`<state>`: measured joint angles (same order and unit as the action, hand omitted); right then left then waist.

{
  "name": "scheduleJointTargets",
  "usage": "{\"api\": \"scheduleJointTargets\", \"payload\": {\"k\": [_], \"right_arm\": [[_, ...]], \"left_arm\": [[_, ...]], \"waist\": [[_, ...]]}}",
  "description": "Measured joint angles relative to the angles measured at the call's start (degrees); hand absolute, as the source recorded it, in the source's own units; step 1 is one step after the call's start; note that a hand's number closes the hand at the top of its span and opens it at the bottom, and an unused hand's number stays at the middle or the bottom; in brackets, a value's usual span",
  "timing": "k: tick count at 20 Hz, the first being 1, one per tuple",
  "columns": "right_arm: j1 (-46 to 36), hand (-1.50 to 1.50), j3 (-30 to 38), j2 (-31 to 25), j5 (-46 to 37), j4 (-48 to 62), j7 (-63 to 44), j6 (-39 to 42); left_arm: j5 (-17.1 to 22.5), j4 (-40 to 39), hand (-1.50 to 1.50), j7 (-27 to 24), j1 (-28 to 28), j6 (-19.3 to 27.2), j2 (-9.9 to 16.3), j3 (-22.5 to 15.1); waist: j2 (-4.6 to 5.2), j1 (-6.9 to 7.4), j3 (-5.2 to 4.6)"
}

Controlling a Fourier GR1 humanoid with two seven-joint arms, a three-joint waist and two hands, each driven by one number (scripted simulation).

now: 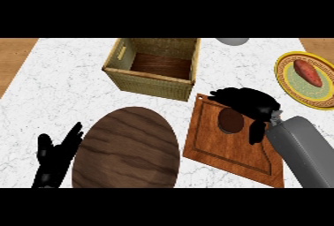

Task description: Pick the cupcake from the cutting board and place it in the basket

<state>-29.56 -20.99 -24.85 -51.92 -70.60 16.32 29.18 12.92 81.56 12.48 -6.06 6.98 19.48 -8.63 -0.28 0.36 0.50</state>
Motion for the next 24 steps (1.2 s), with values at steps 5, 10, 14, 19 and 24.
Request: {"api": "scheduleJointTargets", "payload": {"k": [5,10,14,19,24], "right_arm": [[-0.36,-1.50,-0.54,1.50,-3.64,3.04,-0.54,-0.56],[0.22,-1.50,-0.16,3.15,-5.93,4.57,0.20,-1.70],[0.31,-1.50,0.61,4.41,-7.57,7.78,2.10,-4.39],[0.05,1.50,1.49,5.45,-9.42,10.09,3.36,-5.44],[-0.88,1.50,1.14,5.85,-12.38,13.49,7.05,-10.65]], "left_arm": [[-0.84,-0.03,0.00,0.00,-0.15,-0.47,-0.49,0.81],[-1.46,-0.01,0.00,-0.14,-0.38,-1.38,-0.95,1.84],[-1.96,0.58,0.00,0.51,-0.45,-1.89,-1.40,2.37],[-2.81,-0.98,0.00,-1.21,-0.28,-2.96,-2.27,3.29],[-3.61,0.33,0.00,0.21,-0.46,-2.89,-2.64,3.61]], "waist": [[0.01,0.00,-0.03],[-0.04,-0.03,0.03],[0.02,0.03,-0.06],[-0.05,-0.02,0.07],[0.01,0.12,0.00]]}}
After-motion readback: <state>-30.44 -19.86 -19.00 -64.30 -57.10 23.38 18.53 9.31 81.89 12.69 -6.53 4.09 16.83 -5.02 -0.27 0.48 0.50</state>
